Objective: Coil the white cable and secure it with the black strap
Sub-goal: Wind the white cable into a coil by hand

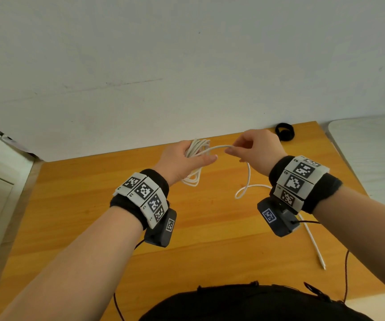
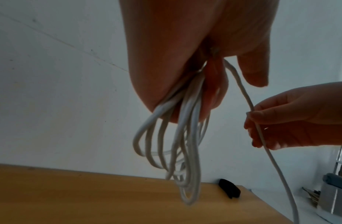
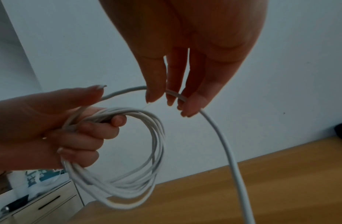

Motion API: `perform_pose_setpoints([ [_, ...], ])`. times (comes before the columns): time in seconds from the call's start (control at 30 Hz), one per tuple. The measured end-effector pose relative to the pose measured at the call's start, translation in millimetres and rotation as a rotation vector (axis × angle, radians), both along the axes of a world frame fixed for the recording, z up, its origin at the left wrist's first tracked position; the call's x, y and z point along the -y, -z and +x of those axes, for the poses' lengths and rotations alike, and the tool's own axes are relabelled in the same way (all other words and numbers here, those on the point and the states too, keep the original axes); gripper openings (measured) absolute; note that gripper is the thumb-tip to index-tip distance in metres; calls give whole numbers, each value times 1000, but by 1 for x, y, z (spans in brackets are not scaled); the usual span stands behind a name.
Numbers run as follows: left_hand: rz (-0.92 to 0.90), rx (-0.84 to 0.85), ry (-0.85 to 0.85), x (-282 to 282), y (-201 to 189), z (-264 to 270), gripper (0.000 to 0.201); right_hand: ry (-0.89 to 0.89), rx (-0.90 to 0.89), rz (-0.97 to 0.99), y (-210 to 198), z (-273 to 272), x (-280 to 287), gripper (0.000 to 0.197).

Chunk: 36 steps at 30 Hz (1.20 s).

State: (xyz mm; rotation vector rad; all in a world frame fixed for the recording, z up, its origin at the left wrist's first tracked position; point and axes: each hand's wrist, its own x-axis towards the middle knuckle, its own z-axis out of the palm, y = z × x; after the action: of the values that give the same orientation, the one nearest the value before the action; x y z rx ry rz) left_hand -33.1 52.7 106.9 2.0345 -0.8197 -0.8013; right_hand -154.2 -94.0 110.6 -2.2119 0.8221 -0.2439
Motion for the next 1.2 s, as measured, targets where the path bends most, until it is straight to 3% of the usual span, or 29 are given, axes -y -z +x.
perform_pose_setpoints([
  [0.17, 7, -3, 54, -1, -4, -3, 27, 19, 65, -3, -2, 5, 1, 21],
  [0.33, -55, -195, 25, -1, -8, -5, 27, 25, 91, 11, -2, 8, 2, 20],
  [0.6, -145, -462, -43, 0, -15, -6, 43, -3, 85, 55, 1, 7, 0, 22],
  [0.87, -276, -699, -191, 2, -18, -4, 43, -11, 27, 257, 17, 5, -3, 31],
  [1.03, -424, -903, -296, 2, -21, 2, 44, 43, -67, 349, 29, -1, -7, 27],
  [1.2, -565, -999, -437, 4, -24, 7, 45, 68, -135, 393, 39, -7, -13, 21],
])
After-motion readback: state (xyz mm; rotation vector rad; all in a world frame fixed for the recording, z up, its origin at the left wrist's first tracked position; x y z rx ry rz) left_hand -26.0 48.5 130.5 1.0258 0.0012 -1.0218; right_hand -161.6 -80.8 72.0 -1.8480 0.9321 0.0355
